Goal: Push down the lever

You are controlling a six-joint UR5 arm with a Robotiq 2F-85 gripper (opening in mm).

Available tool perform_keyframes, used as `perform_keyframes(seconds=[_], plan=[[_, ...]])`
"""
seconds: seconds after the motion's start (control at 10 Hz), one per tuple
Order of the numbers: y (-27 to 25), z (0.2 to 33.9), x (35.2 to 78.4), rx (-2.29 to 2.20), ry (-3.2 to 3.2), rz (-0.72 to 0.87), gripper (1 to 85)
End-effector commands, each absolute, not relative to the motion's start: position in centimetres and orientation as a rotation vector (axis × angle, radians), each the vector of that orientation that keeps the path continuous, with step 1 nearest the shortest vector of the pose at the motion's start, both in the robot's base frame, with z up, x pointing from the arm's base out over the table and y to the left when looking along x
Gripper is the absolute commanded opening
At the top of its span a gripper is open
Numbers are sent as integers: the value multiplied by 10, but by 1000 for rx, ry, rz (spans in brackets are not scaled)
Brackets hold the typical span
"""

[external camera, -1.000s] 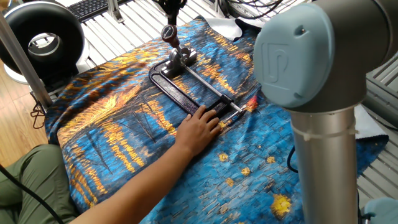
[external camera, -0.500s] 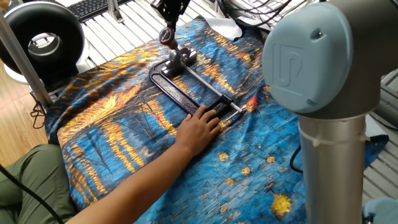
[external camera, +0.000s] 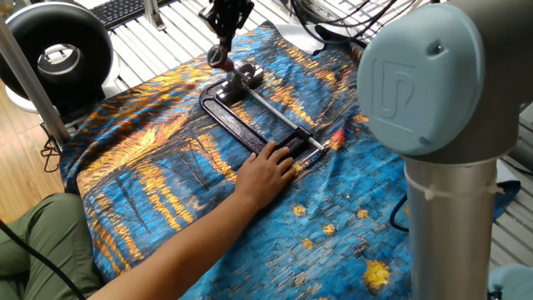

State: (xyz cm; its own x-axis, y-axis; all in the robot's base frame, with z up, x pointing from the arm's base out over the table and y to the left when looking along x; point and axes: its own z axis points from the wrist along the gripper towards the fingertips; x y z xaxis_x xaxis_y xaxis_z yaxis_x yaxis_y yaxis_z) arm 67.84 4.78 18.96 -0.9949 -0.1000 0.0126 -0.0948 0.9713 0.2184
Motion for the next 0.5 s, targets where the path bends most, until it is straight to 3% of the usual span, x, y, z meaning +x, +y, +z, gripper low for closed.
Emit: perform_keyframes(seconds=[0.0,0.4], plan=[[66,173,687,135,-3128,-377,10],[80,156,693,128,-3146,-381,10]])
